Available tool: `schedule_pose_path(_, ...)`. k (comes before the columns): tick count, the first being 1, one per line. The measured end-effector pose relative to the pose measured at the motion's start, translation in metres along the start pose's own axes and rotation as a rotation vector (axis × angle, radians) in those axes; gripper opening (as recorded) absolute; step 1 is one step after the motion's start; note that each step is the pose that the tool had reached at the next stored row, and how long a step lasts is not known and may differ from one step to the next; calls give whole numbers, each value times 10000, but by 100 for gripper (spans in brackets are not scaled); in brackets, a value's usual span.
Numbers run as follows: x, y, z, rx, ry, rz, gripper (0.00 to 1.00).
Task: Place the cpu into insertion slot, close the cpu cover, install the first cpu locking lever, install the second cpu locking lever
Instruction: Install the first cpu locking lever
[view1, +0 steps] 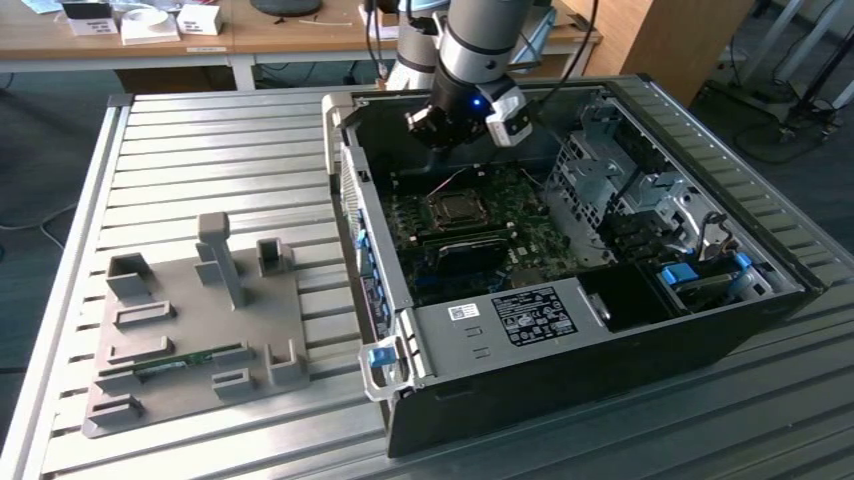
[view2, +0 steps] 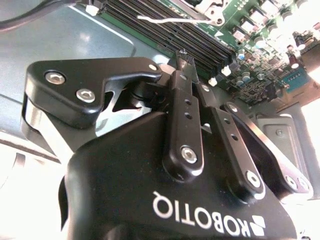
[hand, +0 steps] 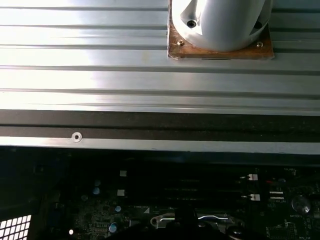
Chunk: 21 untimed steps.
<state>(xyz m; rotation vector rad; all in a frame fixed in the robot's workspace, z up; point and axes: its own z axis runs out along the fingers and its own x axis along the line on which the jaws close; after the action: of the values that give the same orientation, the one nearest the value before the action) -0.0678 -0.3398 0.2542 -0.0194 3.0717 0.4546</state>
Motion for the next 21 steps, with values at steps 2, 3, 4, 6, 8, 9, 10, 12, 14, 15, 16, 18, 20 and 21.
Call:
schedule_pose_path(2, -19, -1, 1, -1, -1, 0, 11)
schedule_pose_path(3, -28, -1, 2, 0, -2, 0, 11)
schedule_pose_path(4, -37, -1, 4, 3, -2, -1, 11)
schedule_pose_path(6, -41, -6, 19, 7, -1, 0, 11)
schedule_pose_path(8, -42, -12, 39, 43, -1, -1, 11)
schedule_pose_path(9, -41, -15, 48, 72, 1, -3, 11)
schedule_pose_path(10, -41, -17, 54, 107, 2, -4, 11)
schedule_pose_path(12, -40, -21, 70, 157, 2, -6, 11)
schedule_pose_path(14, -39, -22, 92, 179, 3, -5, 11)
schedule_pose_path(15, -39, -22, 105, 187, 2, -6, 11)
schedule_pose_path(16, -39, -22, 121, 192, 3, -7, 11)
schedule_pose_path(18, -42, -22, 151, 199, 3, -8, 11)
schedule_pose_path(20, -52, -23, 163, 203, 4, -7, 11)
schedule_pose_path(21, -55, -24, 163, 204, 4, -7, 11)
